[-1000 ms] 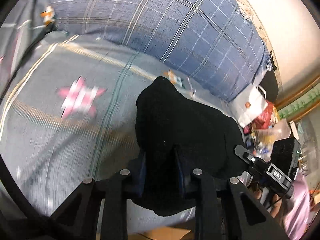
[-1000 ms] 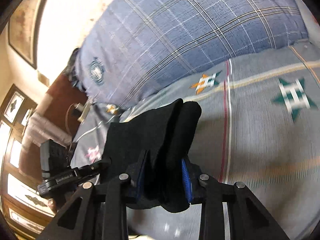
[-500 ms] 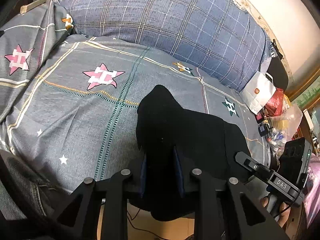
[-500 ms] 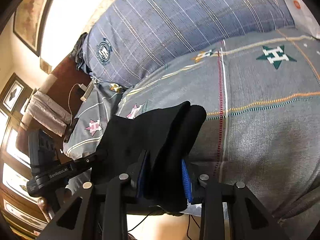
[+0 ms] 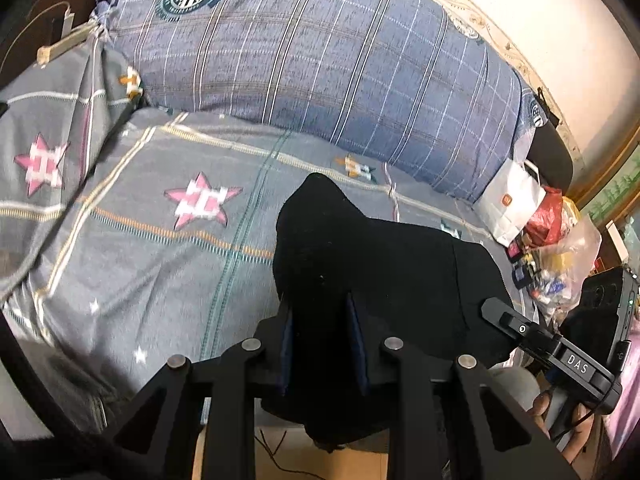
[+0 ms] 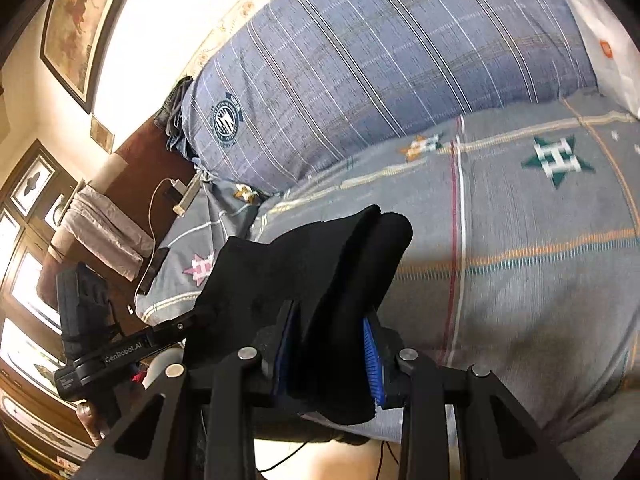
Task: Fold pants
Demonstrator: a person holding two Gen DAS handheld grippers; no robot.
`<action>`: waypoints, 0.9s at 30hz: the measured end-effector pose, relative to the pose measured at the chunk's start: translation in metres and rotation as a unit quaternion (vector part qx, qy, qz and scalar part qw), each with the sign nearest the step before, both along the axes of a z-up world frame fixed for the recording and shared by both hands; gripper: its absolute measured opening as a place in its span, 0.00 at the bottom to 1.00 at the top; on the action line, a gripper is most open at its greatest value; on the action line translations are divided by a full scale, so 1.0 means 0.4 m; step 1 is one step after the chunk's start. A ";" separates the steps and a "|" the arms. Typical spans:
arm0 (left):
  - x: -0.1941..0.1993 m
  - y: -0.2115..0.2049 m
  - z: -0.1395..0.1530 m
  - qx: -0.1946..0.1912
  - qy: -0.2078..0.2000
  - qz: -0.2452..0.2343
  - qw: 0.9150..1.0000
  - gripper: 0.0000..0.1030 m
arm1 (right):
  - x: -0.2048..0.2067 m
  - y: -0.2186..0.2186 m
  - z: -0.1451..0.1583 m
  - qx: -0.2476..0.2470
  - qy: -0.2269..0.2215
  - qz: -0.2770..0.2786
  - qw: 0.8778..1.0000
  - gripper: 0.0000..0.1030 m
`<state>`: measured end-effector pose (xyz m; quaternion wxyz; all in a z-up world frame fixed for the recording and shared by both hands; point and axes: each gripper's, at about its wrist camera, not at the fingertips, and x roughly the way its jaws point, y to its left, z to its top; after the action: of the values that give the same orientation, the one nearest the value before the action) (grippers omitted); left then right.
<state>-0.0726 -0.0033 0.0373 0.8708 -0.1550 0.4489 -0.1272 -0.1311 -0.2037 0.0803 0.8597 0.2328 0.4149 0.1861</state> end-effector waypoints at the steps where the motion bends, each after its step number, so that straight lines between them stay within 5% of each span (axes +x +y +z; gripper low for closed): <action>1: 0.014 0.003 0.005 -0.001 0.000 0.001 1.000 0.25 | 0.010 0.001 0.010 -0.003 -0.003 -0.001 1.000 0.32; 6: 0.070 0.016 -0.017 -0.009 -0.018 -0.003 1.000 0.25 | 0.068 0.007 0.019 -0.004 -0.011 -0.002 1.000 0.32; 12: 0.118 0.021 -0.135 -0.013 -0.003 0.006 1.000 0.25 | 0.142 -0.006 -0.094 0.021 0.020 -0.009 1.000 0.32; 27: 0.127 -0.019 -0.177 0.038 0.000 -0.008 0.999 0.25 | 0.183 -0.023 -0.160 0.004 0.054 -0.027 0.998 0.33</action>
<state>-0.0220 -0.0108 -0.0335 0.8751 -0.1177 0.4545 -0.1171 -0.0580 -0.2130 0.0162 0.8398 0.2571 0.4533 0.1523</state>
